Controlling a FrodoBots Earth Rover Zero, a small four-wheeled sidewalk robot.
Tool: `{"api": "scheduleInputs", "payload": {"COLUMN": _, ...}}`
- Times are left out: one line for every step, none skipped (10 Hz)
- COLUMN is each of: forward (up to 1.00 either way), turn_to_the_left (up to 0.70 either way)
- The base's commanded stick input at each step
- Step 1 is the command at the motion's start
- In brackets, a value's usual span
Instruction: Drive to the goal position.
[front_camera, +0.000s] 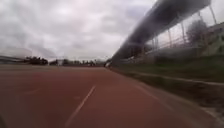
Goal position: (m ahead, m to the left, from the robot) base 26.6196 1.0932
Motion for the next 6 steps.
{"api": "scheduleInputs", "payload": {"forward": 0.85, "turn_to_the_left": 0.0}}
{"api": "scheduleInputs", "payload": {"forward": 0.85, "turn_to_the_left": 0.0}}
{"api": "scheduleInputs", "payload": {"forward": 0.85, "turn_to_the_left": 0.0}}
{"api": "scheduleInputs", "payload": {"forward": 0.85, "turn_to_the_left": 0.0}}
{"api": "scheduleInputs", "payload": {"forward": 0.85, "turn_to_the_left": 0.0}}
{"api": "scheduleInputs", "payload": {"forward": 0.85, "turn_to_the_left": 0.0}}
